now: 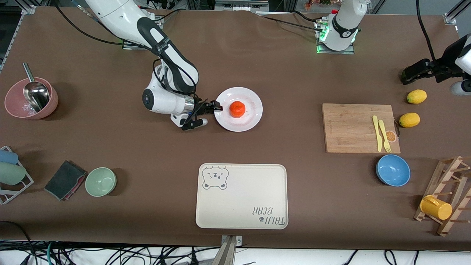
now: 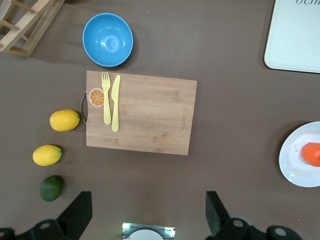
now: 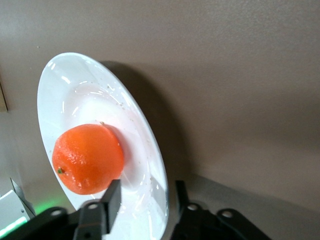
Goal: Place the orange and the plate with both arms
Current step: 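Grip the plate rim with the right gripper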
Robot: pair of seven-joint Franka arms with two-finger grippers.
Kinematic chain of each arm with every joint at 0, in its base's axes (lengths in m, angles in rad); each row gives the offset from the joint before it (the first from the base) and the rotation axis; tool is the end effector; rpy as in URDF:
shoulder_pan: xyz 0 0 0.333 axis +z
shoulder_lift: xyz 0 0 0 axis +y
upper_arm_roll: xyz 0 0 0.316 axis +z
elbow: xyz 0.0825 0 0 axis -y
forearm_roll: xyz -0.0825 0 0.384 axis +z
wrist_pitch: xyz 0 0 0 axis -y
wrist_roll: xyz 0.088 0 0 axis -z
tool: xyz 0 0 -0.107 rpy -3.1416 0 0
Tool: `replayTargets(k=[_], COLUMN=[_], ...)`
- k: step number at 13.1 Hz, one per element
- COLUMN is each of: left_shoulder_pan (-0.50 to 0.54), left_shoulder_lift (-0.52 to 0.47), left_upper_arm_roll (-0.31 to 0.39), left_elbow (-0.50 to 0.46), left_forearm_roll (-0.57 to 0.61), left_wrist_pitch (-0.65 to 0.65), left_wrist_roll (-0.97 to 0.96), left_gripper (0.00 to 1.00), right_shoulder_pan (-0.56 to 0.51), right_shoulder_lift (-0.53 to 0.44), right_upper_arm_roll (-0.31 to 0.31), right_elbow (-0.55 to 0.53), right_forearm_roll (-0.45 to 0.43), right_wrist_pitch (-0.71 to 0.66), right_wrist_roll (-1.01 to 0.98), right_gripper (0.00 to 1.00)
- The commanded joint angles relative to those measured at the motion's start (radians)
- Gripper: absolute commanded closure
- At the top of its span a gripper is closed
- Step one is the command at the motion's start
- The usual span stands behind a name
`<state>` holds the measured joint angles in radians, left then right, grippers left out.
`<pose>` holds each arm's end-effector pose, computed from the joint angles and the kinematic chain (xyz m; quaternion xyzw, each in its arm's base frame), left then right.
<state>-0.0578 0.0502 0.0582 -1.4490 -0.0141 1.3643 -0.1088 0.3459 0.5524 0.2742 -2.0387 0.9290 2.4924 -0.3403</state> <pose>0.5482 -0.0024 0.6364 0.9963 0.0535 -0.0676 0.0019 0.4788 0.3372 0.1692 -0.9437 -0.0618 0.1005 0.3091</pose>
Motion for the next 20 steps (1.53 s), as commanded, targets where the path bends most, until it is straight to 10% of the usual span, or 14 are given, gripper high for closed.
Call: replayTargets(k=[1,6,20], left_shoulder_pan=[0.024,0.026,0.026], left_shoulder_lift=[-0.007,-0.007,-0.009], left_upper_arm_roll=[0.008,0.003,0.003], left_elbow=[-0.016,-0.016,-0.017], left_forearm_roll=[-0.006,-0.007,-0.007], left_wrist_pitch=[0.016,0.013,0.009], left_wrist_roll=[0.008,0.006,0.006], left_gripper=[0.0,0.0,0.0], right_shoulder_pan=[0.001,0.004,-0.111], right_shoulder_lift=[0.032,0.043,0.057], right_upper_arm_roll=[0.0,0.0,0.002], right_elbow=[0.018,0.023,0.049], right_forearm_roll=[0.007,0.005,0.06], right_wrist_pitch=[0.02,0.048,-0.105], right_wrist_roll=[-0.068,-0.069,-0.138], right_gripper=[0.69,1.0,1.0])
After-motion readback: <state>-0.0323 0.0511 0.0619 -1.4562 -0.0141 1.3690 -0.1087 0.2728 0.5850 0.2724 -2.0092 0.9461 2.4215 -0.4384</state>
